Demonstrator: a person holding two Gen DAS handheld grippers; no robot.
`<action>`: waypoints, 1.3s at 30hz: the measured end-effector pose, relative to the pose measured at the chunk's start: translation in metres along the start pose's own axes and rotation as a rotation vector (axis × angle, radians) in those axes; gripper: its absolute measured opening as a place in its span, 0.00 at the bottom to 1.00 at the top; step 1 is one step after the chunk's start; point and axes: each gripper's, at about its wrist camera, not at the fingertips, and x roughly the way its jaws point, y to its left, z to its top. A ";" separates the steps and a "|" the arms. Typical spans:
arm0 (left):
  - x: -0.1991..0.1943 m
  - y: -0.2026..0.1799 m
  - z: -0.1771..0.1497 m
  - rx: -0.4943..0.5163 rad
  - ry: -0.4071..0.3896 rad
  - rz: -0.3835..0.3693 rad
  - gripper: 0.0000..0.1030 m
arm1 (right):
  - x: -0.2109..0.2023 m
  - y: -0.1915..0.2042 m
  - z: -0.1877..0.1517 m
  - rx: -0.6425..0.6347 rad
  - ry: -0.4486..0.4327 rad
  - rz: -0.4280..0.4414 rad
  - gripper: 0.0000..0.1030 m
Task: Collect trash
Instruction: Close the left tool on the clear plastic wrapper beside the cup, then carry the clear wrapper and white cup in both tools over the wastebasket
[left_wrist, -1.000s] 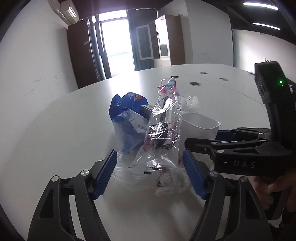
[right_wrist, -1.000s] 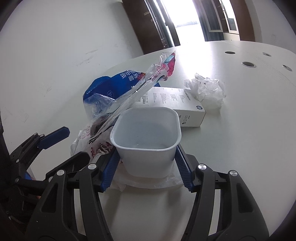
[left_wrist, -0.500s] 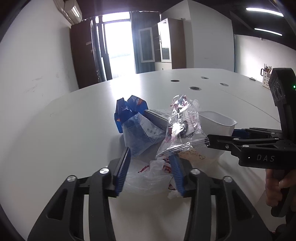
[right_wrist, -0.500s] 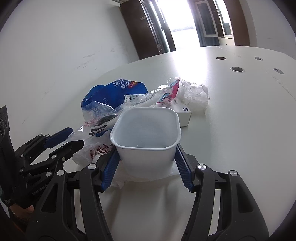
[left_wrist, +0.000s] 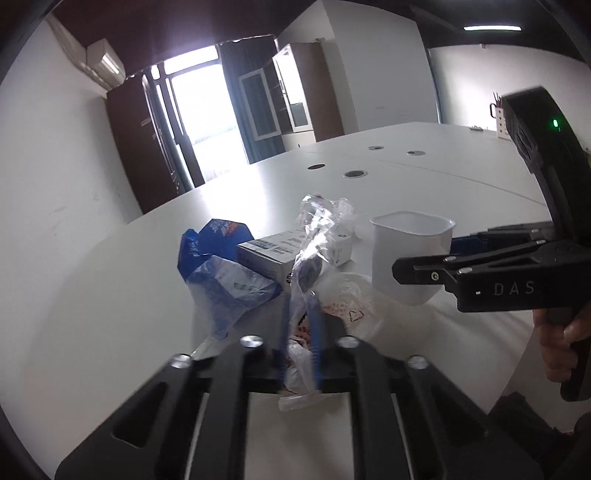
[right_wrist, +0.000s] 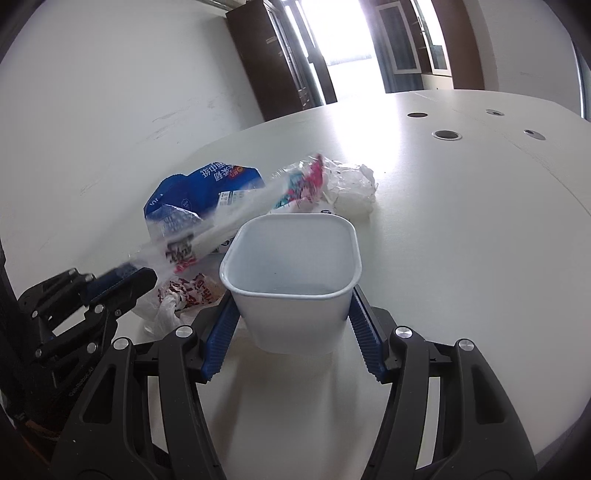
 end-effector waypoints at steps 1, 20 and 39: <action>0.001 -0.004 -0.001 0.012 0.002 0.000 0.02 | -0.002 -0.001 -0.001 0.002 -0.001 0.001 0.54; -0.150 0.004 -0.030 -0.267 -0.150 -0.105 0.00 | -0.085 0.029 -0.047 -0.095 -0.083 0.025 0.54; -0.294 0.010 -0.117 -0.368 -0.105 -0.098 0.00 | -0.177 0.112 -0.128 -0.312 -0.101 0.029 0.54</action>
